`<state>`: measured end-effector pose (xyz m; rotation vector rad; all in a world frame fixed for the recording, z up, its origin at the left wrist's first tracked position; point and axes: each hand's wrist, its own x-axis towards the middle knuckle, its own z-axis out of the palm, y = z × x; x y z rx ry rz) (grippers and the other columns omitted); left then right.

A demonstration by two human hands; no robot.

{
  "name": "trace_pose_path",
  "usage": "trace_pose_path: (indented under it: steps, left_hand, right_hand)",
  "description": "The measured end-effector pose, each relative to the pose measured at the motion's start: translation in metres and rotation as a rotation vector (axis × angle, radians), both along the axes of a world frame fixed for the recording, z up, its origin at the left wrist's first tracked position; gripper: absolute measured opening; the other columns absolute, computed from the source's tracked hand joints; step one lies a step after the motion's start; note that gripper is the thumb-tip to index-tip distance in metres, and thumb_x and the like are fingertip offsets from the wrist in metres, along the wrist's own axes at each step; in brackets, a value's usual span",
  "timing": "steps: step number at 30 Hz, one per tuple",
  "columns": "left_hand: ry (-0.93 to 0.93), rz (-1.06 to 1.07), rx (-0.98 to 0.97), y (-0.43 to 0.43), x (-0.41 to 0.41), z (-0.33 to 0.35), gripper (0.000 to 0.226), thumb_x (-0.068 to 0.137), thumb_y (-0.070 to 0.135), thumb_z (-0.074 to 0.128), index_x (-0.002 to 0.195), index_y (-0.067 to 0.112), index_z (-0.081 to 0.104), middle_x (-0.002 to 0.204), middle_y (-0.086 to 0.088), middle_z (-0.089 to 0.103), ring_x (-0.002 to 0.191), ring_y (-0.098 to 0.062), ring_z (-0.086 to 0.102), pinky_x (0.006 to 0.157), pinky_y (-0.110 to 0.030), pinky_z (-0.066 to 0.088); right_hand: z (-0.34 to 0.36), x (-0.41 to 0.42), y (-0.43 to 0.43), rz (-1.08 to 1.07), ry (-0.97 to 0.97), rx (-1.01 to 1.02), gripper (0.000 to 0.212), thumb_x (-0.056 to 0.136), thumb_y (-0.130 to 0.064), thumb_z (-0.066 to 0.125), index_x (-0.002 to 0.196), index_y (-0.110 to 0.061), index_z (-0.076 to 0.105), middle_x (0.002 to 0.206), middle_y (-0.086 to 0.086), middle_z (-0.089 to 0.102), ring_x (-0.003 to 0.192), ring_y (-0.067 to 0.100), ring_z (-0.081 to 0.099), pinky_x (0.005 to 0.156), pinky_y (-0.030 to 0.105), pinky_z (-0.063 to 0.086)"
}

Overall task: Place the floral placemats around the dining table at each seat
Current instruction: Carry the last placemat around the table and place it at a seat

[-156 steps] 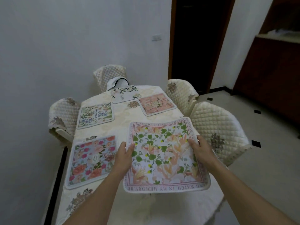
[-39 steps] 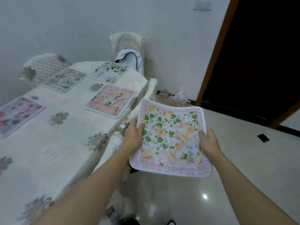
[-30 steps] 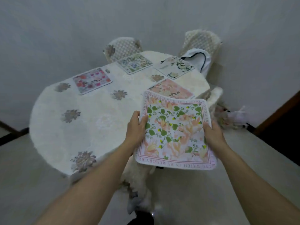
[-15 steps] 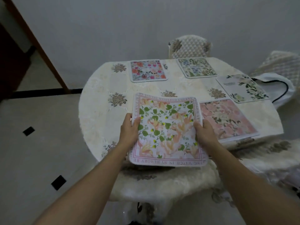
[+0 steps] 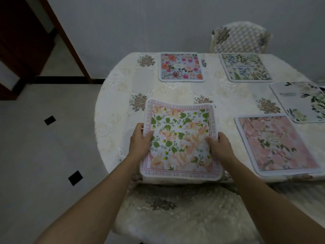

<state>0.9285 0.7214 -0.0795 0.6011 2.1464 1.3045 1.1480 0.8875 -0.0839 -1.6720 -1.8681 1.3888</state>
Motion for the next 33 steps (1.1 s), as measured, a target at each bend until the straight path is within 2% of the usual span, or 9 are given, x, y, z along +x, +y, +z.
trace_pose_path:
  steps: [5,8,13,18,20,25,29,33]
  left_hand:
    - [-0.029,0.027,-0.092,0.015,-0.002,-0.012,0.02,0.092,0.014,0.064,0.108,0.021,0.056,0.096,0.005,0.066,0.083,-0.013,0.066,0.075,-0.035,0.057]
    - [-0.054,0.063,-0.122,0.023,-0.003,-0.024,0.021,0.09,0.014,0.067,0.107,0.022,0.057,0.101,0.001,0.069,0.087,-0.016,0.068,0.08,-0.037,0.058]
    - [-0.112,0.108,-0.162,0.028,-0.001,-0.05,0.02,0.089,0.016,0.069,0.105,0.023,0.059,0.106,-0.004,0.071,0.093,-0.024,0.069,0.087,-0.048,0.058]
    - [-0.127,0.123,-0.208,0.021,0.0,-0.071,0.021,0.088,0.015,0.071,0.105,0.021,0.059,0.108,-0.005,0.071,0.094,-0.025,0.069,0.089,-0.049,0.057]
    - [-0.123,0.127,-0.225,0.019,-0.002,-0.076,0.022,0.088,0.016,0.071,0.105,0.022,0.059,0.109,-0.005,0.071,0.095,-0.025,0.069,0.089,-0.049,0.057]
    - [-0.068,0.078,-0.265,0.017,-0.006,-0.079,0.028,0.089,0.018,0.07,0.114,0.02,0.061,0.109,-0.002,0.07,0.093,-0.021,0.067,0.088,-0.04,0.056]
    - [0.06,0.017,-0.323,0.019,-0.003,-0.082,0.027,0.093,0.017,0.066,0.118,0.011,0.06,0.106,-0.001,0.065,0.088,-0.016,0.059,0.076,-0.028,0.048]
    - [0.2,-0.029,-0.384,0.018,-0.004,-0.09,0.024,0.092,0.019,0.067,0.112,0.008,0.059,0.107,-0.008,0.065,0.091,-0.021,0.06,0.077,-0.032,0.048]
  right_hand:
    - [-0.022,-0.008,0.023,0.022,-0.022,-0.032,0.024,0.097,-0.031,0.059,0.109,-0.01,0.056,0.101,0.01,0.067,0.086,0.028,0.067,0.076,0.048,0.059]
    - [-0.035,-0.011,0.032,0.007,-0.028,-0.052,0.022,0.098,-0.029,0.057,0.108,-0.009,0.057,0.1,0.011,0.066,0.081,0.024,0.065,0.068,0.038,0.056]
    - [-0.058,-0.012,0.037,0.004,-0.041,-0.119,0.022,0.099,-0.029,0.056,0.11,-0.01,0.056,0.104,0.01,0.064,0.089,0.027,0.064,0.075,0.043,0.056]
    - [-0.072,-0.011,0.036,0.018,-0.075,-0.123,0.022,0.099,-0.026,0.057,0.112,-0.008,0.058,0.103,0.007,0.063,0.088,0.024,0.062,0.061,0.03,0.046]
    - [-0.076,-0.009,0.033,0.001,-0.081,-0.108,0.021,0.098,-0.024,0.058,0.112,-0.008,0.058,0.101,0.006,0.063,0.086,0.023,0.061,0.061,0.029,0.044]
    - [-0.082,-0.007,0.029,-0.047,-0.091,-0.096,0.021,0.096,-0.022,0.062,0.113,-0.01,0.059,0.102,0.005,0.065,0.086,0.022,0.061,0.067,0.029,0.045]
    - [-0.083,-0.005,0.031,-0.07,-0.113,-0.059,0.024,0.093,-0.021,0.067,0.113,-0.012,0.057,0.1,0.001,0.064,0.085,0.02,0.063,0.058,0.023,0.044]
    - [-0.085,-0.006,0.033,-0.041,-0.166,-0.033,0.024,0.09,-0.022,0.069,0.108,-0.015,0.055,0.103,0.002,0.064,0.085,0.022,0.064,0.064,0.027,0.051]
